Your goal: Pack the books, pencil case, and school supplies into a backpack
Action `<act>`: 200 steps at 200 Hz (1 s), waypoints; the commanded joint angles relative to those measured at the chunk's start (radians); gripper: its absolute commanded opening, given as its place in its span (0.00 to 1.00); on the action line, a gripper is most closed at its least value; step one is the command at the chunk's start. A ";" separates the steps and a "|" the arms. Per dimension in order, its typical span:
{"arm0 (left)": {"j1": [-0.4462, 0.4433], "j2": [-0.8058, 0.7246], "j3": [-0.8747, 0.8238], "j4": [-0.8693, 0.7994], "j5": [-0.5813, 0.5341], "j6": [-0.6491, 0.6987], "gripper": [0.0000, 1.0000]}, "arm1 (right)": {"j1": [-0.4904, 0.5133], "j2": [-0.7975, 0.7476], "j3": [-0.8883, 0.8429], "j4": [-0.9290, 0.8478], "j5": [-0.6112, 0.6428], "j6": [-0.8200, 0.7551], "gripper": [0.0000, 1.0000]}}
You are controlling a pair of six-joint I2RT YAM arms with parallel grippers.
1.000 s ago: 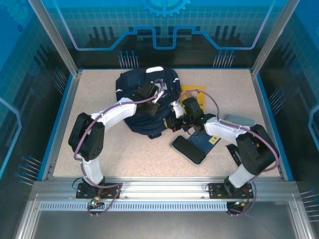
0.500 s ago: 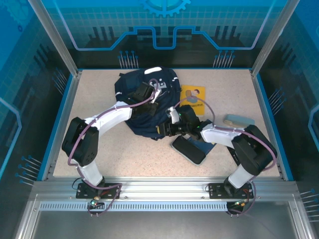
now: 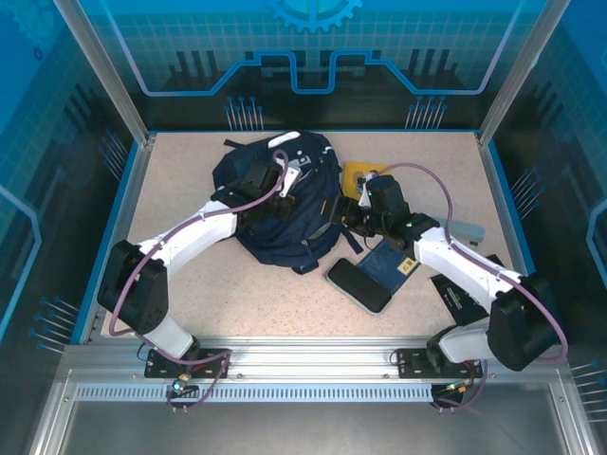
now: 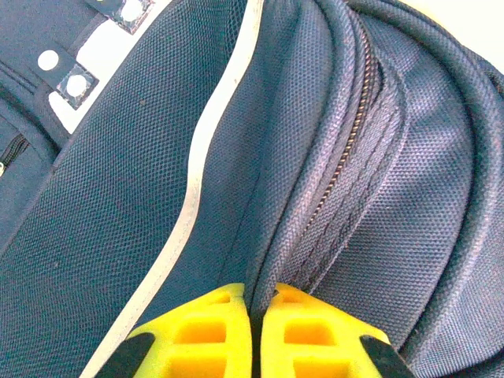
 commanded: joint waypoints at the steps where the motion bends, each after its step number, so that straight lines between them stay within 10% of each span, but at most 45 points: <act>1: 0.006 -0.060 -0.009 0.071 0.048 -0.026 0.00 | -0.009 0.071 0.070 -0.093 -0.010 0.090 0.68; 121: 0.005 -0.090 -0.035 0.059 0.087 -0.073 0.00 | -0.004 0.231 0.130 0.037 -0.171 0.101 0.15; 156: 0.013 -0.169 -0.059 -0.023 -0.030 -0.265 0.44 | 0.015 0.234 0.167 0.103 -0.215 0.068 0.01; 200: 0.011 -0.359 -0.160 -0.173 -0.025 -0.418 0.67 | 0.076 0.276 0.283 0.132 -0.235 -0.019 0.00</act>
